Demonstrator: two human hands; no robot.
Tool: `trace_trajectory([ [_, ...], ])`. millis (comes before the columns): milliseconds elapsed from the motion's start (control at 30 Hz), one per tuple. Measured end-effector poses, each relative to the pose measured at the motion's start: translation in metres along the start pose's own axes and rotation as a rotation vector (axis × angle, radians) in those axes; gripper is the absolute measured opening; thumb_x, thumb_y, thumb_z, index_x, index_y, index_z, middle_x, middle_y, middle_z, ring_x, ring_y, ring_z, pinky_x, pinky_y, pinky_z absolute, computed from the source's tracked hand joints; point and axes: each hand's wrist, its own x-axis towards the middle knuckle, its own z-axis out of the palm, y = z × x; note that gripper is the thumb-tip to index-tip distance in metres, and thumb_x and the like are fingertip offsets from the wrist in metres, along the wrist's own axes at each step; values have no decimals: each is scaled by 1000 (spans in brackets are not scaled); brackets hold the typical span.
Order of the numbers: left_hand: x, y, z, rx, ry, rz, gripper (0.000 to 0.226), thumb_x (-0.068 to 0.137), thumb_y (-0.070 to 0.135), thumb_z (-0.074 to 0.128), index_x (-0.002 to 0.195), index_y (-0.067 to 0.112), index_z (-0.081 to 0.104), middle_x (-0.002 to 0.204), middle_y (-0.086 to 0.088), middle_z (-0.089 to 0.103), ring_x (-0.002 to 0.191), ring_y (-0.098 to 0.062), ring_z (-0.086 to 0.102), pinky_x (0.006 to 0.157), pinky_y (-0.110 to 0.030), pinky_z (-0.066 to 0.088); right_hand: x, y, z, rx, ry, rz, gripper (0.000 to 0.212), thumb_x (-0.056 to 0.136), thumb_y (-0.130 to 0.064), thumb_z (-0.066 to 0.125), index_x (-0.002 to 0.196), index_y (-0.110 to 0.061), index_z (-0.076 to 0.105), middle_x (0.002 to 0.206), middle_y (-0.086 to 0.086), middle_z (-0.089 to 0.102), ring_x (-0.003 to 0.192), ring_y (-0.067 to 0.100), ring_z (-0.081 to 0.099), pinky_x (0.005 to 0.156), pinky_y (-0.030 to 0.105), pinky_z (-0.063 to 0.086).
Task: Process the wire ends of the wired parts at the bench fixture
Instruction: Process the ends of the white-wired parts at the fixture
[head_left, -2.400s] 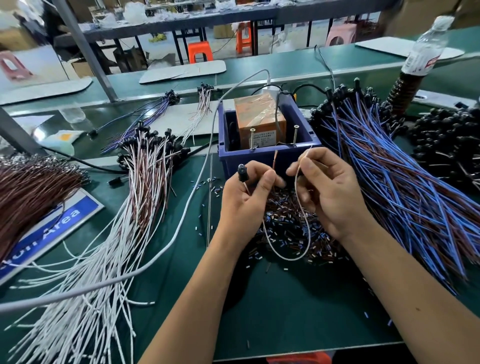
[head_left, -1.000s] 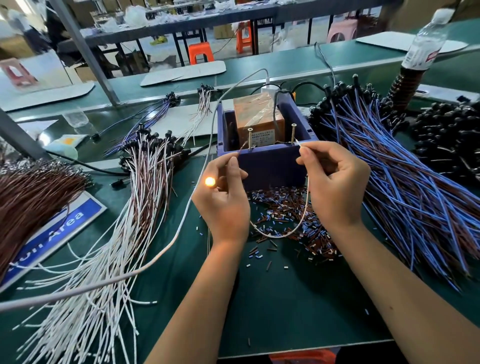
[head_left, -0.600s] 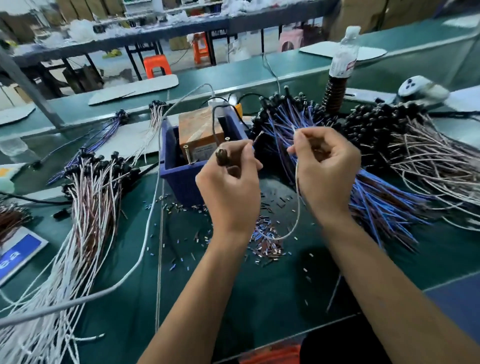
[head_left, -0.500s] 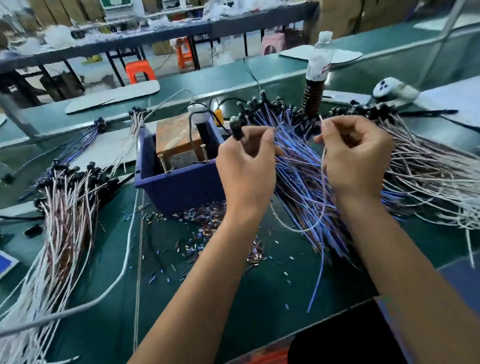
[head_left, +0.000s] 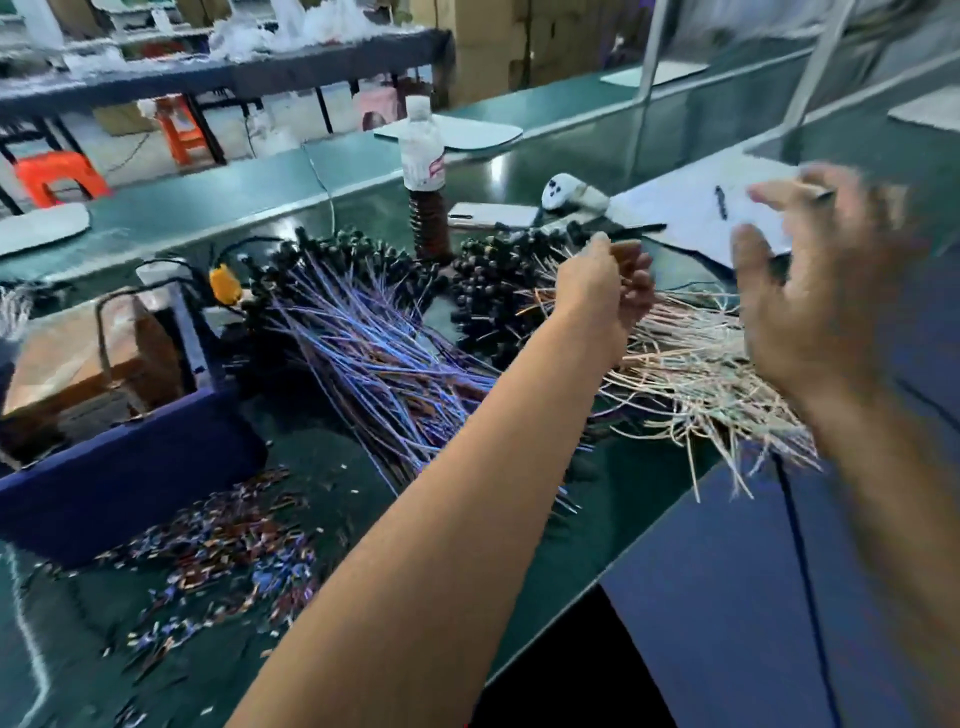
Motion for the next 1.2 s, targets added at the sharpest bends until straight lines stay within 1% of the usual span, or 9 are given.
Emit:
trace_trajectory([
  [133,16,-3,8,-114,-7,30,39,113,16,32,81,4,53,70,-9,51,40,-9,48,35,-14,36,-6,-21,6,169,-369,-50,41,105,-42,52,129,-14,67,109,12,76,107,27,65,108,54,41],
  [200,21,3,4,-150,11,40,36,112,14,35,82,4,53,72,-10,53,47,-11,50,38,-14,41,-2,-15,6,234,-417,-14,26,103,-33,63,117,-14,73,97,4,76,90,19,68,87,35,50],
  [300,31,14,-3,-197,85,71,32,111,13,37,86,2,54,81,-14,55,60,-15,54,43,-14,45,5,-5,6,277,-401,14,11,101,-24,66,104,-18,75,75,-18,63,68,-5,58,63,10,38],
  [400,41,17,-12,-120,152,118,33,112,18,38,93,1,59,96,-18,56,72,-18,59,52,-19,54,11,1,9,272,-392,25,10,101,-21,65,100,-20,75,70,-18,61,62,-2,59,60,14,38],
  [567,57,10,-23,576,321,251,38,109,34,47,88,9,67,93,-15,73,86,-31,73,83,-39,62,16,8,23,13,-437,91,16,99,-21,67,107,-16,80,96,12,76,89,30,65,79,36,51],
  [800,54,2,-21,662,446,278,23,92,15,62,74,10,48,92,-13,68,94,-36,71,89,-43,59,-11,-15,60,-52,-701,-80,64,108,-49,41,163,-19,31,168,5,32,154,25,27,125,57,20],
  [933,39,6,-18,885,528,414,27,86,9,59,63,11,45,65,-2,51,73,-30,55,68,-31,43,-28,-18,88,-251,-984,-137,79,106,-62,24,166,-21,-8,174,-5,-12,161,19,-7,125,64,-8],
  [1067,21,11,-27,946,515,465,24,81,7,58,63,15,45,64,-1,52,81,-38,62,63,-30,42,-19,-21,90,-279,-1042,-85,84,104,-66,27,165,-24,-13,172,-8,-16,160,17,-11,121,67,-15],
  [1200,-2,9,-44,698,302,395,18,70,7,55,79,10,70,85,-14,76,81,-32,75,82,-42,62,-8,-49,82,-278,-977,-22,87,103,-59,44,166,-17,0,175,-3,-3,161,18,0,119,70,-8],
])
